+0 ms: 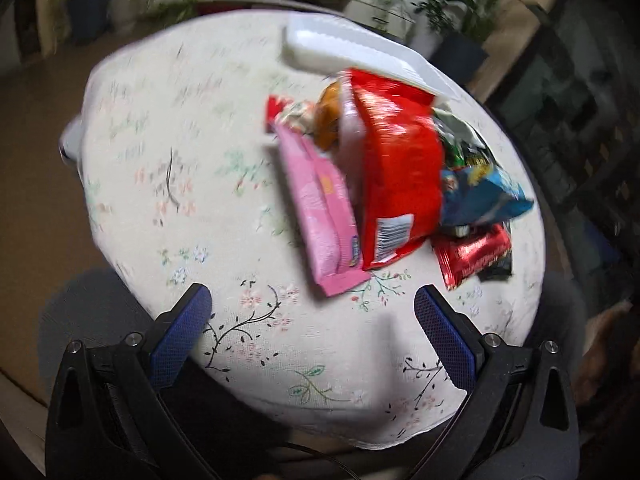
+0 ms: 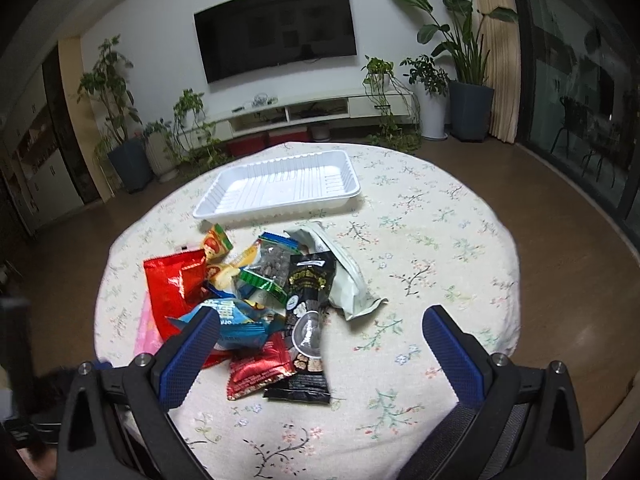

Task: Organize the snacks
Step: 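Grasp the pink snack bar with the left gripper while the right gripper approaches the blue packet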

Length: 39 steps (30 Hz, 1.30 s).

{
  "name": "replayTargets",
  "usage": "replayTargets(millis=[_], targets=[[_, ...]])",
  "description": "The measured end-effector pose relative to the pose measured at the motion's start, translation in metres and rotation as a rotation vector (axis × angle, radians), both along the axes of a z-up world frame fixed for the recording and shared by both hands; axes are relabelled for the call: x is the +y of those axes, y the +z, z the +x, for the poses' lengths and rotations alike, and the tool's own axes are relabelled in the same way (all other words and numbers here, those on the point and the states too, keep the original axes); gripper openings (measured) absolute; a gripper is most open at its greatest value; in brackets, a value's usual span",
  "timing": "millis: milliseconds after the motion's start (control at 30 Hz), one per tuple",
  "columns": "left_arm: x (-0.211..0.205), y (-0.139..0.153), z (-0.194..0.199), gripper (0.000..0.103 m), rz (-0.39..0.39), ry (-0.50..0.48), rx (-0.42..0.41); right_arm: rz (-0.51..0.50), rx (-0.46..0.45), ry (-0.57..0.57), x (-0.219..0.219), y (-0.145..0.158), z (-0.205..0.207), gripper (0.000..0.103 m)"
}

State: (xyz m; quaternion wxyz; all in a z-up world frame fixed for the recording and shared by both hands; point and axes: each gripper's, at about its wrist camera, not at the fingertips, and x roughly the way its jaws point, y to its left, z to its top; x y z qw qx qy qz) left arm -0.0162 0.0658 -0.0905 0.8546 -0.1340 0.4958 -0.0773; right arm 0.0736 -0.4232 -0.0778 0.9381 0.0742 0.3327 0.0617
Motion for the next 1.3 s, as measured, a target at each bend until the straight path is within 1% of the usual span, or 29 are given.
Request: replayTargets(millis=[33,67,200,333,400,467,533,733,867,1000,1033,1067,1133,1300], targets=[[0.004,0.0,0.001,0.103,-0.02,0.014,0.002,0.054,0.023,0.0,-0.007,-0.004,0.002,0.103],[0.007,0.001,0.003,0.103,-0.02,0.029,-0.003,0.07,0.032,0.0,-0.01,-0.006,0.003,0.103],[0.009,0.006,0.014,0.103,0.005,0.032,-0.013,0.079,0.04,-0.002,-0.014,-0.01,0.002,0.103],[0.005,0.006,0.036,0.101,0.038,0.004,0.008,0.09,0.055,0.026,-0.015,-0.014,0.002,0.103],[0.003,0.008,0.042,0.094,0.055,-0.007,0.003,0.089,0.056,0.035,-0.014,-0.014,0.003,0.102],[-0.002,0.006,0.052,0.07,0.058,-0.021,0.019,0.078,0.059,0.048,-0.011,-0.015,0.003,0.101],[-0.002,0.004,0.059,0.067,0.054,-0.031,0.029,0.072,0.065,0.055,-0.01,-0.017,0.005,0.1],[0.002,0.003,0.075,0.067,0.069,-0.021,0.04,0.058,0.078,0.071,-0.007,-0.019,0.007,0.098],[-0.002,0.003,0.081,0.06,0.122,-0.039,0.042,0.039,0.083,0.091,-0.001,-0.021,0.007,0.097],[-0.006,0.002,0.091,0.059,0.145,-0.056,0.05,0.036,0.09,0.102,0.002,-0.022,0.008,0.097],[-0.008,0.002,0.092,0.055,0.15,-0.063,0.047,0.038,0.093,0.106,0.003,-0.021,0.008,0.097],[-0.009,0.002,0.092,0.044,0.158,-0.073,0.04,0.038,0.093,0.108,0.003,-0.022,0.008,0.097],[-0.01,0.001,0.091,0.033,0.172,-0.09,0.028,0.033,0.089,0.114,0.005,-0.022,0.007,0.097],[-0.008,0.0,0.089,0.026,0.166,-0.116,0.019,0.029,0.087,0.128,0.008,-0.023,0.007,0.095]])
